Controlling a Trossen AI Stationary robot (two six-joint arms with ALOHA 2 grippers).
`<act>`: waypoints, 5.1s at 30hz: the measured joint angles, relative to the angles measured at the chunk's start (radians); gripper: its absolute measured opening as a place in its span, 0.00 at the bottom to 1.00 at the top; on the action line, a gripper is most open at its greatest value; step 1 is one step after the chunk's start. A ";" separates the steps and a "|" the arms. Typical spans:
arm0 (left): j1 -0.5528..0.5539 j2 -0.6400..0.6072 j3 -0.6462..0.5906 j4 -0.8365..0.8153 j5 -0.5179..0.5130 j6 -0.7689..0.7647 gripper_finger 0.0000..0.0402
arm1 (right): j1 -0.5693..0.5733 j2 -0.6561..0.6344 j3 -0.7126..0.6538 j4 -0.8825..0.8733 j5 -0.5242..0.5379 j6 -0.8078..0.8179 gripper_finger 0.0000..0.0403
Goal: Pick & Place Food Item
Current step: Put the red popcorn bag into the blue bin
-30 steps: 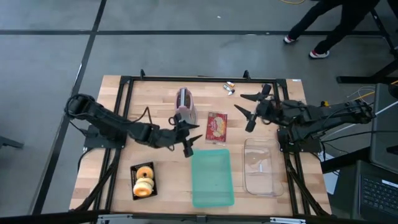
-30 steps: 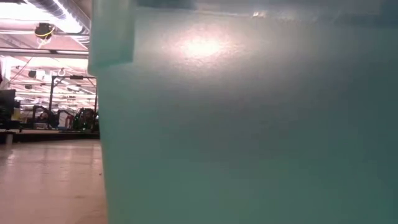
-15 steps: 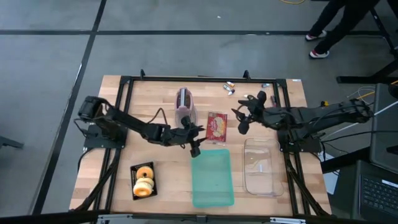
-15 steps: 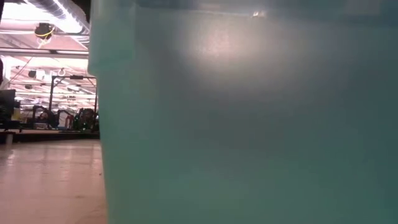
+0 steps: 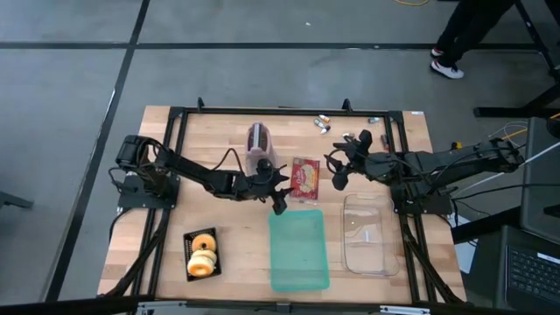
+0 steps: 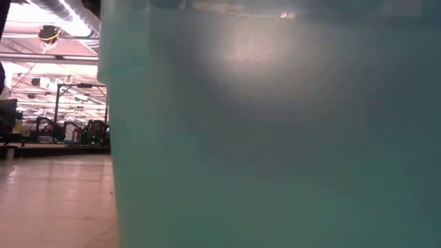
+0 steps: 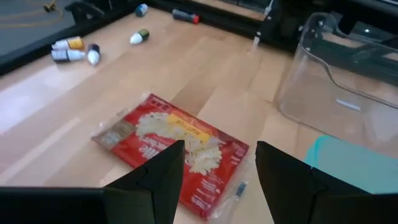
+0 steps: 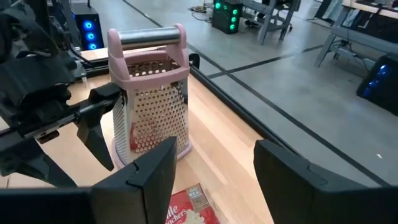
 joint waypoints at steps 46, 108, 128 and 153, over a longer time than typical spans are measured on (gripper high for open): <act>-0.051 0.210 0.040 -0.148 -0.021 -0.836 0.52 | 0.007 0.000 0.000 0.038 -0.076 -0.022 0.53; 0.059 0.366 0.148 -0.042 0.150 -0.603 0.02 | 0.067 -0.001 0.000 0.115 -0.101 -0.071 0.53; 0.018 0.370 0.146 0.280 0.143 -0.465 0.00 | 0.067 -0.001 0.000 0.115 -0.098 -0.071 0.53; 0.013 0.327 0.358 0.211 0.193 -0.157 0.00 | 0.067 -0.001 0.000 0.114 -0.098 -0.078 0.53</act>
